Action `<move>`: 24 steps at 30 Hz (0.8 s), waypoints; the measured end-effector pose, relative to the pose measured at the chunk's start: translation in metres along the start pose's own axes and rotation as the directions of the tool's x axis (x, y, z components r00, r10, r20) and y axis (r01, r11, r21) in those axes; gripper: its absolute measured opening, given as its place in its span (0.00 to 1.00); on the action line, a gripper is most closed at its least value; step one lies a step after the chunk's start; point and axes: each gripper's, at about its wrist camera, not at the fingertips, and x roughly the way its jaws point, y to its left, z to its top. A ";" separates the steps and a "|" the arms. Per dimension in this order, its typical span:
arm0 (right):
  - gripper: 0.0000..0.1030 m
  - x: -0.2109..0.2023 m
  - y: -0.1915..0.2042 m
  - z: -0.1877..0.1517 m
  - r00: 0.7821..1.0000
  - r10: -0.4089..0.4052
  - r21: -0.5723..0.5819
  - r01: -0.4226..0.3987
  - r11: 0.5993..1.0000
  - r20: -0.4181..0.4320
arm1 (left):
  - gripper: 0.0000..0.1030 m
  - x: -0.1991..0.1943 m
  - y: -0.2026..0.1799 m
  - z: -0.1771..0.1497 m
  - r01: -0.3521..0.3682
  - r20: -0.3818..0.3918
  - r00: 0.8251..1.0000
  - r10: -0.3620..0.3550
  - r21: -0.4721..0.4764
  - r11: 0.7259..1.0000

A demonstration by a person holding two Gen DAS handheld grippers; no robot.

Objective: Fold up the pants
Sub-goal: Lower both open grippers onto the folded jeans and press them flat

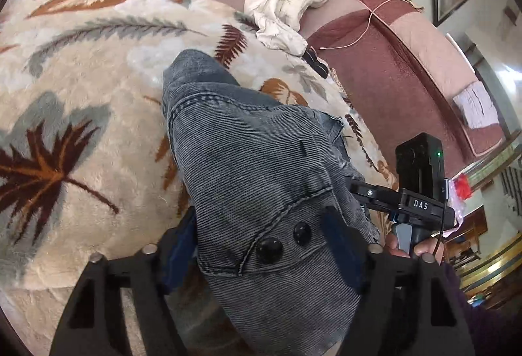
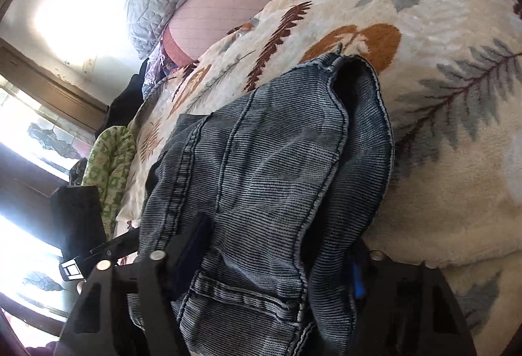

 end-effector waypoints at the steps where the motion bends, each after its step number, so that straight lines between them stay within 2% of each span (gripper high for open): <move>1: 0.66 0.000 0.001 0.000 1.000 -0.002 -0.004 0.002 1.000 0.005 | 0.64 -0.001 -0.001 0.000 0.003 0.003 1.000 -0.003 0.006 1.000; 4: 0.58 -0.003 0.004 0.001 1.000 -0.002 -0.020 0.002 1.000 0.028 | 0.54 -0.006 -0.005 0.003 -0.003 0.015 1.000 0.002 0.024 1.000; 6: 0.49 -0.005 0.007 0.001 0.999 -0.001 -0.031 0.003 1.000 0.049 | 0.51 -0.010 -0.008 0.005 -0.006 0.022 1.000 0.006 0.032 0.999; 11: 0.42 -0.012 0.022 0.000 0.995 0.013 -0.086 -0.004 0.996 0.104 | 0.48 -0.025 -0.019 0.009 -0.035 0.059 0.998 0.032 0.062 0.997; 15: 0.42 -0.012 0.048 -0.001 0.989 0.024 -0.179 0.002 0.984 0.145 | 0.48 -0.048 -0.027 0.014 -0.080 0.135 0.989 0.068 0.091 0.993; 20: 0.41 -0.015 0.070 0.007 0.973 0.112 -0.212 -0.068 0.975 0.202 | 0.48 -0.080 -0.028 0.020 -0.148 0.231 0.966 0.121 0.104 0.984; 24: 0.41 0.006 0.080 0.013 0.973 0.154 -0.200 -0.119 0.972 0.171 | 0.48 -0.086 -0.011 0.020 -0.209 0.224 0.955 0.192 0.056 0.976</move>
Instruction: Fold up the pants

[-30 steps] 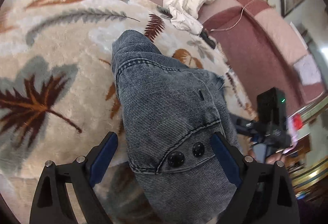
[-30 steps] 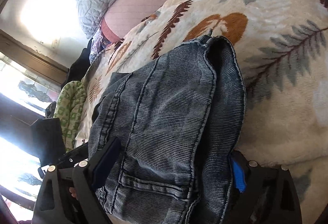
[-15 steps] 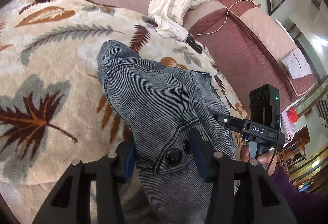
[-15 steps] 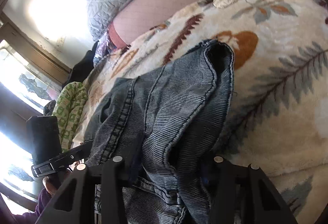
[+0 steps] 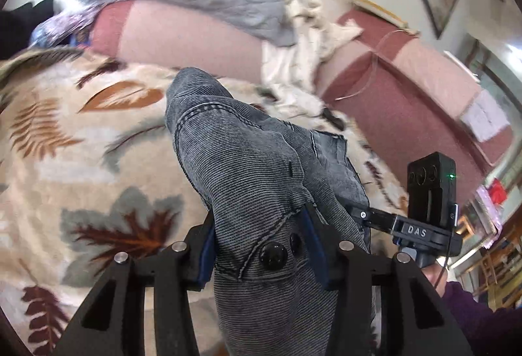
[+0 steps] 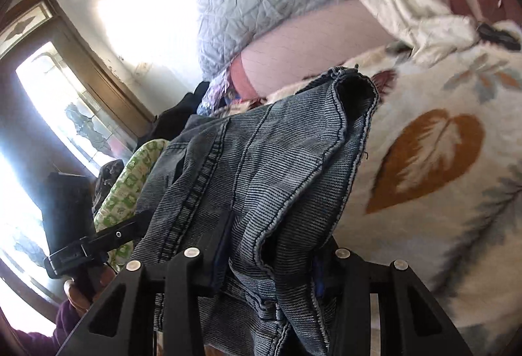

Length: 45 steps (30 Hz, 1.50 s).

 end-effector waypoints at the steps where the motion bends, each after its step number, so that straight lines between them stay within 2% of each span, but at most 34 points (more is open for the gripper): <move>1: 0.41 0.008 0.000 -0.001 1.000 -0.003 0.007 0.003 1.000 -0.022 | 0.48 0.006 0.008 -0.002 -0.024 -0.034 0.999 0.023 -0.023 0.999; 3: 0.41 0.029 -0.002 -0.008 0.995 -0.036 0.015 0.038 0.999 -0.088 | 0.49 0.016 0.021 -0.008 -0.069 -0.094 0.994 0.063 -0.058 0.996; 5: 0.44 0.042 -0.007 -0.012 0.989 -0.075 0.024 0.078 0.997 -0.125 | 0.53 0.026 0.035 -0.015 -0.143 -0.135 0.982 0.131 -0.089 0.986; 7: 0.50 0.048 -0.015 -0.014 0.987 -0.086 0.057 0.094 0.994 -0.134 | 0.61 0.028 0.047 -0.019 -0.144 -0.151 0.981 0.123 -0.134 0.980; 9: 0.56 0.048 -0.015 -0.013 0.987 -0.090 0.060 0.099 0.993 -0.132 | 0.63 0.022 0.052 -0.019 -0.149 -0.146 0.981 0.127 -0.155 0.977; 12: 0.61 0.045 -0.010 -0.013 0.983 -0.128 0.014 0.131 0.991 -0.134 | 0.65 0.020 0.046 -0.019 -0.202 -0.131 0.973 0.187 -0.106 0.974; 15: 0.63 0.037 -0.007 -0.012 0.981 -0.154 -0.014 0.153 0.988 -0.117 | 0.66 0.011 0.032 -0.020 -0.276 -0.094 0.958 0.271 -0.038 0.961; 17: 0.64 0.029 -0.001 -0.012 0.977 -0.192 -0.059 0.187 0.981 -0.091 | 0.67 0.004 0.017 -0.020 -0.354 -0.042 0.934 0.355 0.024 0.935; 19: 0.64 0.017 0.007 -0.015 0.973 -0.230 -0.098 0.225 0.969 -0.036 | 0.75 -0.010 0.002 -0.022 -0.422 0.024 0.906 0.422 0.067 0.904; 23: 0.68 -0.013 0.026 -0.021 0.955 -0.288 -0.171 0.296 0.940 0.072 | 0.80 -0.049 -0.025 -0.029 -0.530 0.161 0.842 0.515 0.068 0.845; 25: 0.68 -0.027 0.039 -0.024 0.946 -0.302 -0.208 0.322 0.924 0.121 | 0.84 -0.067 -0.033 -0.036 -0.552 0.187 0.821 0.539 0.023 0.833; 29: 0.74 -0.060 0.057 -0.043 0.941 -0.282 -0.170 0.314 0.934 0.189 | 0.84 -0.090 -0.048 -0.044 -0.563 0.195 0.808 0.555 -0.021 0.826; 31: 0.75 -0.073 0.066 -0.053 0.938 -0.282 -0.156 0.315 0.936 0.201 | 0.84 -0.099 -0.060 -0.044 -0.604 0.205 0.780 0.592 -0.001 0.797; 33: 0.75 -0.083 0.079 -0.059 0.934 -0.293 -0.179 0.330 0.927 0.204 | 0.84 -0.109 -0.075 -0.045 -0.655 0.234 0.739 0.632 0.030 0.755; 35: 0.75 -0.094 0.093 -0.060 0.933 -0.291 -0.193 0.332 0.923 0.213 | 0.84 -0.121 -0.092 -0.044 -0.684 0.270 0.712 0.649 0.056 0.727; 39: 0.80 -0.112 0.119 -0.058 0.931 -0.263 -0.205 0.317 0.926 0.253 | 0.87 -0.141 -0.119 -0.044 -0.703 0.337 0.689 0.642 0.092 0.706; 42: 0.81 -0.122 0.140 -0.056 0.919 -0.268 -0.235 0.340 0.911 0.289 | 0.89 -0.155 -0.133 -0.044 -0.711 0.378 0.674 0.635 0.099 0.696; 45: 0.81 -0.129 0.155 -0.055 0.914 -0.267 -0.253 0.348 0.903 0.304 | 0.89 -0.165 -0.137 -0.042 -0.708 0.388 0.671 0.631 0.083 0.702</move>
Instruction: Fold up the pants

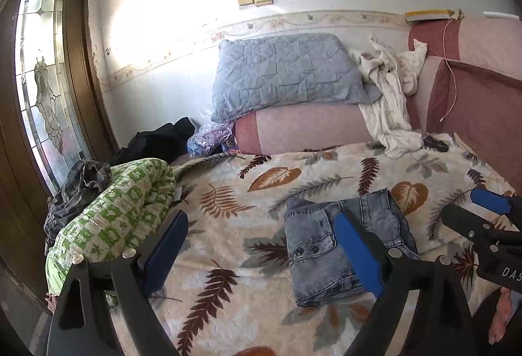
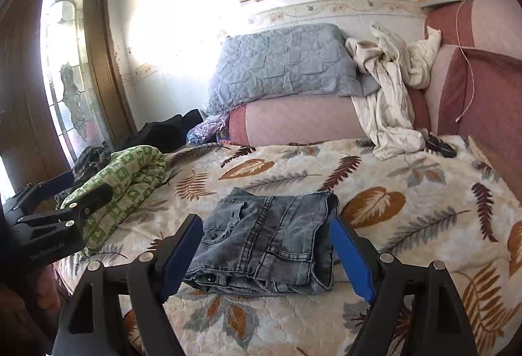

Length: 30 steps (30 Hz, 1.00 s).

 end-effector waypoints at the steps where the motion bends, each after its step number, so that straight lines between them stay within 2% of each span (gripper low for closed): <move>1: 0.81 -0.002 0.003 0.001 1.000 -0.004 -0.007 0.004 1.000 0.007 | 0.89 -0.001 0.002 0.001 -0.005 0.001 1.000 0.005 -0.008 1.000; 5: 0.81 -0.009 0.013 0.006 0.999 -0.039 -0.047 0.040 0.998 0.023 | 0.89 -0.001 0.006 0.002 -0.015 -0.007 1.000 0.015 -0.034 0.999; 10: 0.81 -0.012 0.020 0.007 0.999 -0.045 -0.072 0.047 0.996 0.027 | 0.90 0.004 0.011 -0.002 -0.032 -0.029 0.999 0.030 -0.056 0.998; 21: 0.82 0.001 0.034 0.000 1.000 -0.010 -0.102 0.009 0.995 -0.005 | 0.90 0.027 0.022 -0.013 -0.066 -0.103 0.993 0.057 -0.091 0.994; 30: 0.82 0.009 0.040 -0.001 1.000 0.004 -0.113 -0.007 0.994 -0.025 | 0.90 0.033 0.027 -0.016 -0.073 -0.125 0.990 0.060 -0.102 0.992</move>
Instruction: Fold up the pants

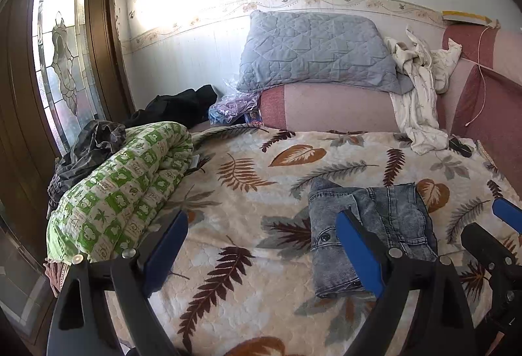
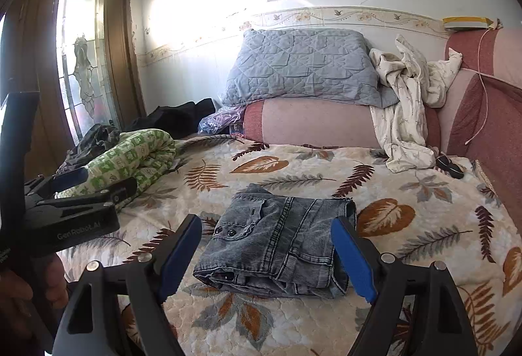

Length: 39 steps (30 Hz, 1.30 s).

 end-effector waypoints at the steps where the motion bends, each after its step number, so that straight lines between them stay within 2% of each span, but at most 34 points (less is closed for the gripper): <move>1: 0.82 0.000 0.001 0.000 1.000 0.000 -0.001 0.000 1.000 0.001 | 0.90 0.000 0.001 0.000 0.007 -0.005 1.000 -0.007 -0.005 1.000; 5: 0.82 0.001 0.004 0.002 1.000 0.000 -0.010 0.000 1.000 0.001 | 0.90 0.000 0.003 0.000 0.020 -0.011 1.000 -0.020 -0.014 1.000; 24: 0.82 0.007 0.012 0.014 1.000 0.010 -0.026 -0.009 1.000 0.012 | 0.90 -0.017 0.017 0.009 -0.023 0.031 0.999 0.024 -0.035 0.999; 39: 0.82 -0.022 0.015 0.023 0.997 0.022 -0.025 -0.020 0.999 0.068 | 0.90 -0.054 0.016 0.017 -0.019 0.079 0.997 0.022 -0.030 0.999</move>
